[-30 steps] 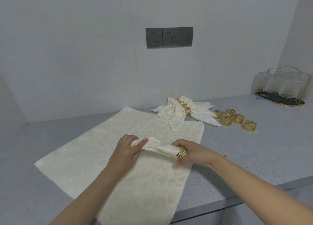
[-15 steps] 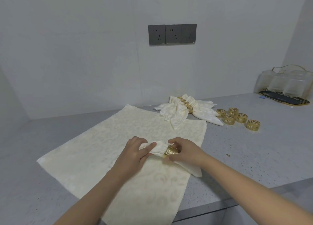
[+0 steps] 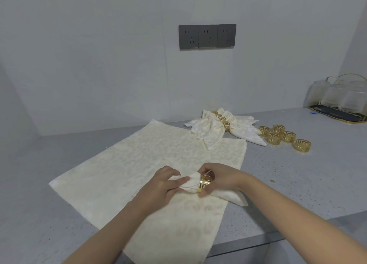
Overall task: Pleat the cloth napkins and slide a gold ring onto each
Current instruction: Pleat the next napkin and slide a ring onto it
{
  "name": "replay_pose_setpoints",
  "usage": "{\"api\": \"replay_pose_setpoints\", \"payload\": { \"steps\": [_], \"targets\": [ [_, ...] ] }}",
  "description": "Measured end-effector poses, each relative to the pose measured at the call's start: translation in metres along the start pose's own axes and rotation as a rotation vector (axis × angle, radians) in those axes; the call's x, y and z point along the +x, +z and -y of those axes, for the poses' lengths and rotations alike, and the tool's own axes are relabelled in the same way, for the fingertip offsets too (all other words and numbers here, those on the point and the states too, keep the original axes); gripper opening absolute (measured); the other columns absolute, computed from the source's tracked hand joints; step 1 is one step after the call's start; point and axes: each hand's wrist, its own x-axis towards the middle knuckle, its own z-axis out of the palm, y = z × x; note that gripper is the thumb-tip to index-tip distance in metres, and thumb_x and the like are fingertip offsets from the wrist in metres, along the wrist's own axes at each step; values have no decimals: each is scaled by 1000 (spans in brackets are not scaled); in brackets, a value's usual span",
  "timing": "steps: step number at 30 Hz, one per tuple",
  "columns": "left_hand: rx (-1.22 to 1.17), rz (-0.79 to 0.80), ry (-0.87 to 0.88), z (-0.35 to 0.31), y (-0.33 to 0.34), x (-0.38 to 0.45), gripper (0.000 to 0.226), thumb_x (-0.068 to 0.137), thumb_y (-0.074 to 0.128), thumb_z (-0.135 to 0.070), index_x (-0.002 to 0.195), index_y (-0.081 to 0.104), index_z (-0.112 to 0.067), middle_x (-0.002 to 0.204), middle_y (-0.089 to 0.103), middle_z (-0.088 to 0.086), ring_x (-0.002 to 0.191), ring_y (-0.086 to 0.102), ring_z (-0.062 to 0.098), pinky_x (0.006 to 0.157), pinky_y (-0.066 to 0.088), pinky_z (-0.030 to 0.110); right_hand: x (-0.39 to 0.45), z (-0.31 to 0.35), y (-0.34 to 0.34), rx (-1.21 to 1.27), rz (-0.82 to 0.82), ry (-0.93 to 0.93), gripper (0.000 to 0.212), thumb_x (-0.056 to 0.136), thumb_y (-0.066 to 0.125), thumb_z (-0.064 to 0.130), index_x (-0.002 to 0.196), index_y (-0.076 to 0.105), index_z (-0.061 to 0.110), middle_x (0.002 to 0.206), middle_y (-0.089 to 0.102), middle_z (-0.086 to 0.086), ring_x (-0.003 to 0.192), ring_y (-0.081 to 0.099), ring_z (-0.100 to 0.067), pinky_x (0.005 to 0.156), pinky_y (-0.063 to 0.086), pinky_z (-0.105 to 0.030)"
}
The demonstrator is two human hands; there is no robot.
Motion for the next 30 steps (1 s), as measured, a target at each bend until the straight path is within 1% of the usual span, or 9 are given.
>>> {"api": "replay_pose_setpoints", "payload": {
  "steps": [4, 8, 10, 13, 16, 18, 22, 25, 30],
  "targets": [
    [-26, 69, -51, 0, 6, -1, 31, 87, 58, -35, 118, 65, -31, 100, 65, -4, 91, 51, 9, 84, 36, 23, -1, 1, 8, -16, -41, -49, 36, 69, 80, 22, 101, 64, 22, 102, 64, 7, 91, 58, -7, 79, 43, -22],
    [-1, 200, -134, -6, -6, 4, 39, 86, 49, -53, 117, 67, -36, 109, 66, -12, 98, 54, 5, 94, 34, 23, -3, -4, 17, 35, -124, -77, 32, 70, 79, 21, 100, 67, 21, 99, 66, 5, 90, 60, -8, 78, 45, -21],
    [-99, 247, -268, -19, -13, 12, 37, 93, 41, -53, 103, 72, -35, 109, 65, -15, 99, 52, 0, 94, 37, 21, -3, -7, 21, 67, -155, -89, 33, 70, 79, 20, 100, 67, 21, 99, 66, 5, 90, 61, -9, 79, 46, -22],
    [-300, 154, -531, -40, -8, 21, 42, 97, 42, -44, 67, 61, -23, 75, 60, -13, 68, 51, -1, 69, 41, 25, -4, -11, 24, 104, -178, -115, 34, 69, 80, 20, 100, 67, 25, 96, 67, 7, 88, 62, -6, 76, 47, -19],
    [-332, 72, -645, -44, 8, 22, 17, 96, 47, -39, 96, 60, -28, 89, 60, -19, 89, 54, -3, 79, 40, 18, -7, -14, 28, 141, -191, -137, 36, 70, 80, 21, 101, 65, 33, 94, 67, 12, 86, 62, 0, 80, 48, -18],
    [-379, 145, -668, -41, 11, 25, 22, 98, 46, -36, 115, 60, -33, 100, 60, -23, 106, 51, 1, 93, 39, 23, -9, -14, 29, 141, -201, -152, 40, 71, 80, 20, 104, 62, 37, 95, 66, 15, 87, 62, 2, 82, 49, -18],
    [-487, 281, -729, -32, 12, 29, 26, 93, 48, -41, 113, 64, -42, 108, 60, -24, 117, 47, 6, 107, 33, 36, -13, -19, 33, 149, -246, -163, 59, 71, 80, 20, 115, 45, 36, 107, 61, 15, 89, 60, 2, 79, 49, -16],
    [-592, 320, -781, -27, 11, 31, 25, 83, 51, -45, 99, 69, -47, 111, 65, -17, 112, 55, 8, 105, 39, 39, -16, -25, 40, 210, -360, -125, 59, 64, 86, 27, 106, 44, 33, 109, 57, 9, 94, 59, -3, 78, 50, -17],
    [-925, 341, -907, -29, -3, 39, 23, 91, 56, -10, 91, 75, -23, 98, 72, -6, 96, 63, 9, 91, 44, 24, -17, -26, 47, 253, -466, -184, 45, 58, 89, 31, 91, 58, 30, 92, 64, 11, 83, 58, -2, 71, 45, -12]
  ]
}}
